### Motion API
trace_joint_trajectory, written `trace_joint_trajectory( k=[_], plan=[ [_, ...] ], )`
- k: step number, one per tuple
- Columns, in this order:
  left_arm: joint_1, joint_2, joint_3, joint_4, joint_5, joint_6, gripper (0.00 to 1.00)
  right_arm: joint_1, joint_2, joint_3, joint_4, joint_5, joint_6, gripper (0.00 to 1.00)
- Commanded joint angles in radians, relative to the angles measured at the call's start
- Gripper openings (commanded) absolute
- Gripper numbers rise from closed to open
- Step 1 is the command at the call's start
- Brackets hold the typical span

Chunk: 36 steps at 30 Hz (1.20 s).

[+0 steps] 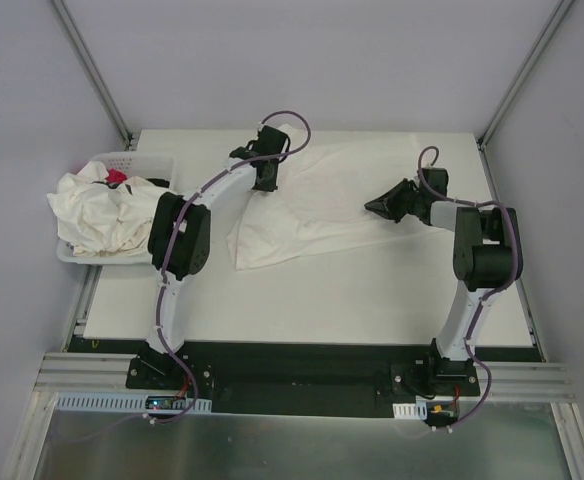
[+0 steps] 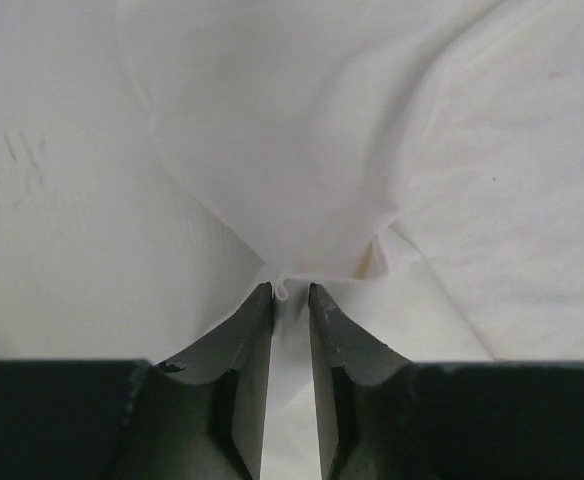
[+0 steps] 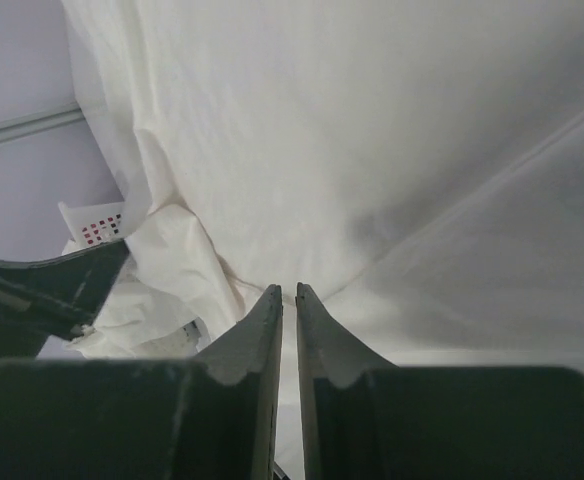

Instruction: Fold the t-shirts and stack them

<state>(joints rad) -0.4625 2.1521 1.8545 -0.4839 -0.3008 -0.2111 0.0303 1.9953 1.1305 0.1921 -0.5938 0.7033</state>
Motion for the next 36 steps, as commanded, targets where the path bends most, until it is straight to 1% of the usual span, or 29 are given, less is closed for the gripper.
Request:
trace_joint_trajectory(
  k=[1, 2, 3, 4, 6, 8, 11, 18, 21, 22, 23, 25, 27, 31, 32, 34, 36],
  plan=[
    [0.024, 0.057, 0.020, -0.005, 0.029, -0.014, 0.34, -0.015, -0.084, -0.003, 0.035, -0.034, 0.004, 0.13],
    [0.025, 0.061, 0.026, -0.005, 0.035, -0.016, 0.43, -0.017, -0.087, -0.006, 0.035, -0.032, 0.005, 0.13],
    [0.027, 0.064, 0.025, -0.005, 0.038, -0.016, 0.46, -0.018, -0.086, -0.006, 0.035, -0.032, 0.004, 0.13],
    [0.027, 0.060, 0.023, -0.005, 0.035, -0.016, 0.53, -0.020, -0.086, -0.006, 0.035, -0.032, 0.004, 0.13],
    [0.027, 0.049, 0.017, -0.005, 0.026, -0.011, 0.59, -0.023, -0.082, -0.008, 0.035, -0.032, 0.004, 0.13],
    [0.027, 0.038, 0.011, -0.005, 0.014, -0.008, 0.60, -0.021, -0.081, -0.008, 0.035, -0.034, 0.004, 0.13],
    [0.027, 0.019, 0.006, -0.007, -0.001, -0.001, 0.59, -0.021, -0.078, -0.009, 0.038, -0.032, 0.004, 0.13],
    [0.019, -0.083, -0.006, -0.007, -0.003, 0.007, 0.60, -0.021, -0.072, -0.014, 0.055, -0.032, 0.012, 0.13],
    [0.007, -0.119, 0.002, -0.013, -0.009, 0.025, 0.66, -0.017, -0.069, -0.015, 0.059, -0.034, 0.016, 0.12],
    [0.001, -0.126, 0.008, -0.021, -0.014, 0.030, 0.71, -0.013, -0.067, -0.014, 0.061, -0.034, 0.018, 0.12],
    [-0.002, -0.133, 0.018, -0.022, -0.020, 0.036, 0.74, -0.013, -0.064, -0.012, 0.063, -0.037, 0.021, 0.12],
    [-0.005, -0.147, 0.026, -0.025, -0.021, 0.050, 0.76, -0.009, -0.062, -0.012, 0.073, -0.037, 0.024, 0.11],
    [-0.005, -0.144, 0.035, -0.022, -0.011, 0.053, 0.75, -0.007, -0.061, -0.012, 0.076, -0.038, 0.027, 0.11],
    [-0.005, -0.095, 0.051, -0.022, 0.000, 0.064, 0.68, -0.007, -0.059, -0.015, 0.078, -0.035, 0.027, 0.11],
    [-0.005, -0.084, 0.054, -0.021, 0.002, 0.067, 0.63, -0.007, -0.059, -0.017, 0.076, -0.037, 0.027, 0.11],
    [-0.005, -0.049, 0.058, -0.022, 0.000, 0.068, 0.57, -0.007, -0.053, -0.012, 0.076, -0.037, 0.028, 0.10],
    [-0.004, -0.028, 0.055, -0.022, 0.002, 0.067, 0.48, -0.007, -0.053, -0.011, 0.078, -0.037, 0.027, 0.10]
  ],
)
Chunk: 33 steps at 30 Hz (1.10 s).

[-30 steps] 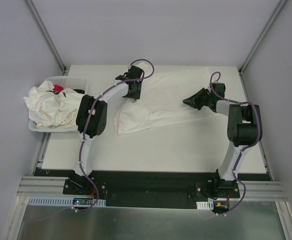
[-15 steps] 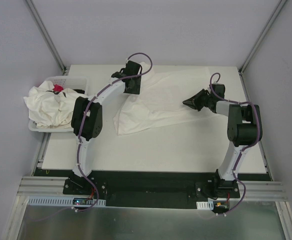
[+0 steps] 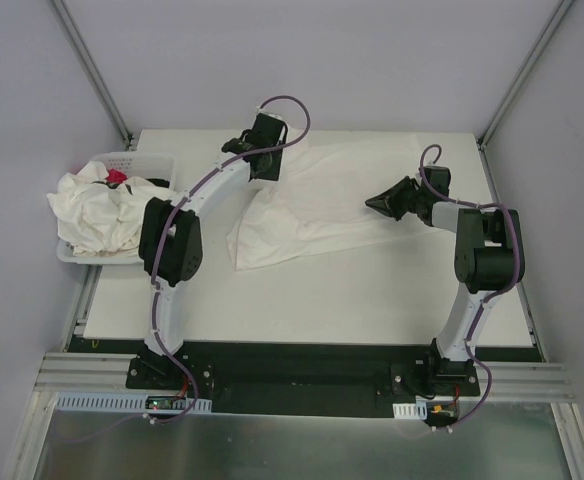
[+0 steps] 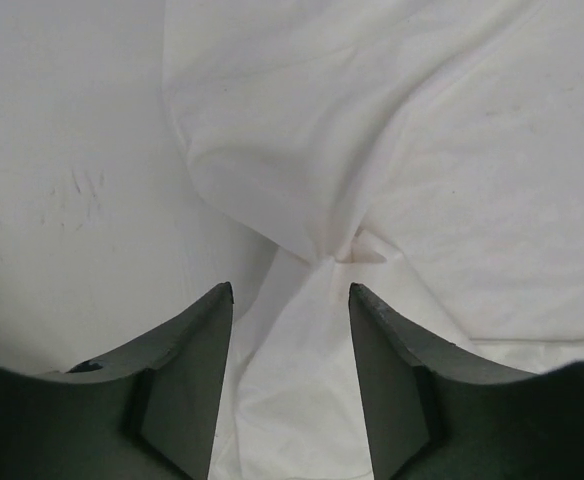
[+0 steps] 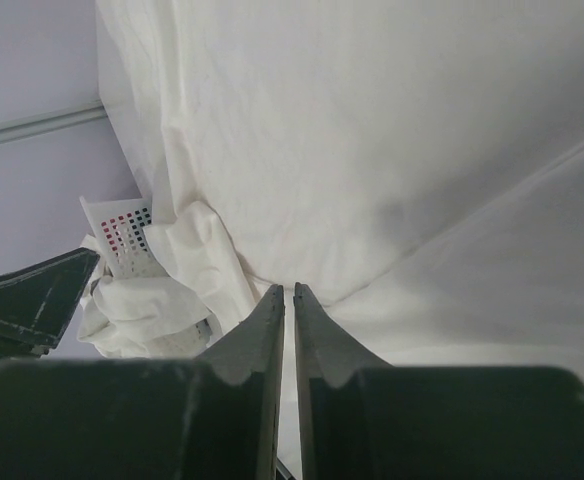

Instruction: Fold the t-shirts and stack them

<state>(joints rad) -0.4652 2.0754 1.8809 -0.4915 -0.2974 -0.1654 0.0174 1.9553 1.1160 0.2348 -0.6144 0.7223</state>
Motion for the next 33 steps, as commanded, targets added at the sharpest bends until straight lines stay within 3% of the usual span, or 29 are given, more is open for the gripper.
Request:
trace_joint_trajectory(
  k=[1, 13, 24, 33],
  plan=[
    [-0.001, 0.058, 0.029, -0.013, -0.003, 0.021, 0.45, 0.006, -0.015, 0.004, 0.034, -0.016, 0.008, 0.10],
    [-0.001, 0.140, 0.066, -0.012, 0.007, 0.058, 0.42, -0.002, -0.007, 0.004, 0.035, -0.015, 0.006, 0.10],
    [-0.001, 0.144, 0.066, -0.013, 0.012, 0.056, 0.21, -0.002, 0.007, 0.007, 0.037, -0.013, 0.006, 0.10],
    [-0.001, 0.149, 0.052, -0.012, 0.023, 0.046, 0.20, -0.007, 0.005, 0.001, 0.035, -0.010, 0.006, 0.09]
  ],
)
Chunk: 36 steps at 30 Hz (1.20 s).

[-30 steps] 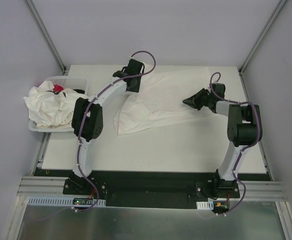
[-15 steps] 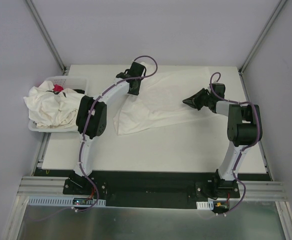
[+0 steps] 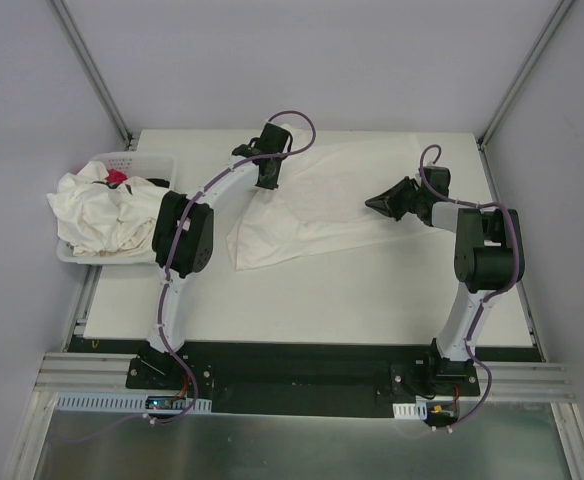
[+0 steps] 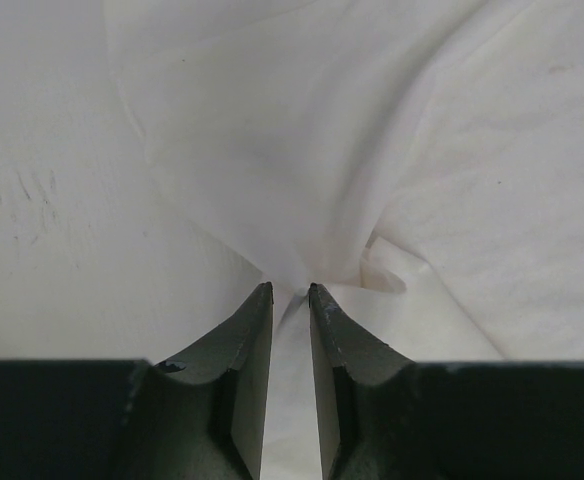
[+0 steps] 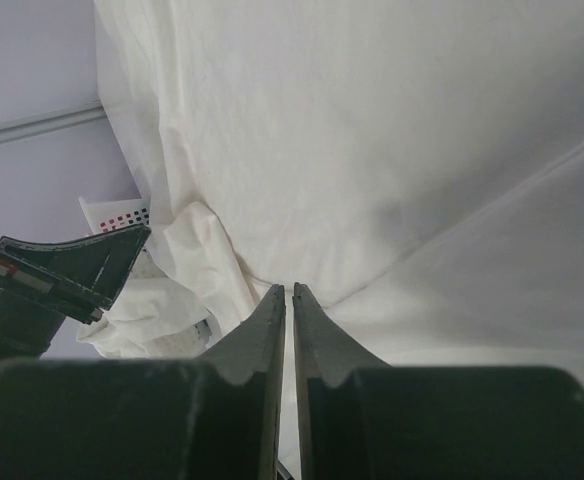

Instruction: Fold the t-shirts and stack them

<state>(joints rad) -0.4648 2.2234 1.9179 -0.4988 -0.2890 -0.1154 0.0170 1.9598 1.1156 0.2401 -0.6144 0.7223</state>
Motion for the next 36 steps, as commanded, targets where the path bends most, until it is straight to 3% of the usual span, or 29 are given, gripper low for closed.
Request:
trace_joint_trajectory(
  k=[1, 11, 17, 23, 26, 36],
  plan=[
    [-0.002, 0.004, 0.013, -0.006, 0.016, -0.003, 0.20, -0.006, -0.001, 0.001, 0.030, -0.010, 0.006, 0.09],
    [-0.002, 0.015, 0.010, -0.004, 0.028, -0.021, 0.13, -0.012, -0.010, -0.008, 0.030, -0.005, 0.005, 0.09],
    [-0.002, 0.015, 0.009, -0.004, 0.024, -0.027, 0.00, -0.015, -0.009, -0.011, 0.030, -0.004, 0.005, 0.08],
    [-0.002, -0.010, 0.000, -0.004, -0.006, -0.024, 0.00, -0.015, -0.006, -0.014, 0.030, -0.001, 0.006, 0.08],
    [-0.002, -0.040, -0.013, -0.004, -0.044, -0.032, 0.00, -0.014, -0.007, -0.014, 0.031, 0.001, 0.008, 0.08],
    [0.018, -0.264, -0.114, 0.043, -0.366, -0.121, 0.00, -0.015, -0.018, -0.028, 0.038, 0.001, 0.006, 0.07]
  ],
)
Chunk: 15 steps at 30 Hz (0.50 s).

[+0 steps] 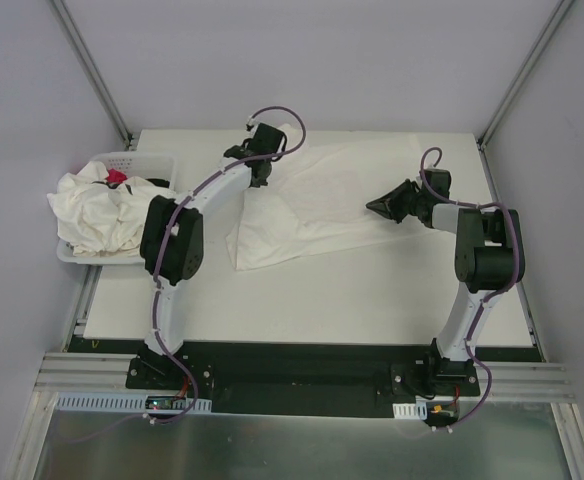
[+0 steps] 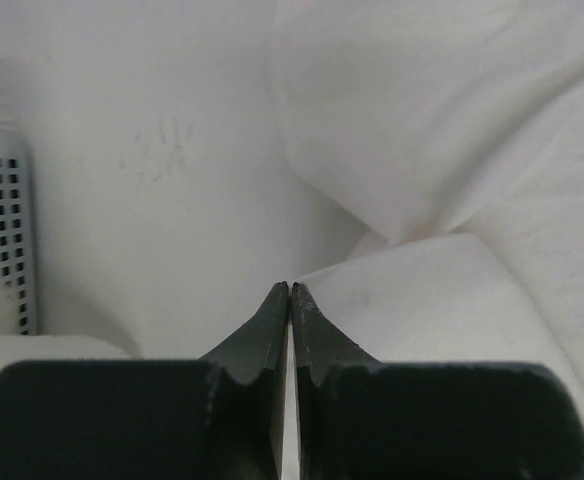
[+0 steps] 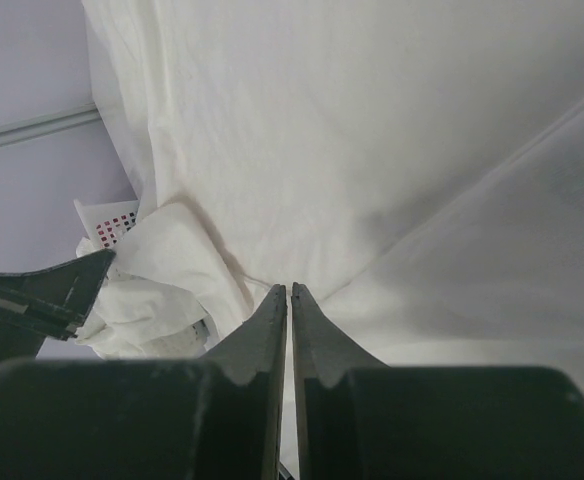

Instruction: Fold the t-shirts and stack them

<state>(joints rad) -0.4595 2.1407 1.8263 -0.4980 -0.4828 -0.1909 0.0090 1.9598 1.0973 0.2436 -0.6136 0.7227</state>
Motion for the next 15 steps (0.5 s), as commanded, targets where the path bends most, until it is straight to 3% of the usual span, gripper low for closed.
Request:
trace_joint_trajectory(
  k=[1, 15],
  plan=[
    [0.013, -0.197, -0.025, 0.048, -0.186, -0.038, 0.00, -0.006, -0.018, -0.011, 0.037, 0.000, 0.006, 0.07],
    [0.012, -0.268, -0.028, 0.059, -0.100, -0.016, 0.00, -0.001, -0.013, -0.005, 0.045, 0.000, 0.011, 0.08]
  ],
)
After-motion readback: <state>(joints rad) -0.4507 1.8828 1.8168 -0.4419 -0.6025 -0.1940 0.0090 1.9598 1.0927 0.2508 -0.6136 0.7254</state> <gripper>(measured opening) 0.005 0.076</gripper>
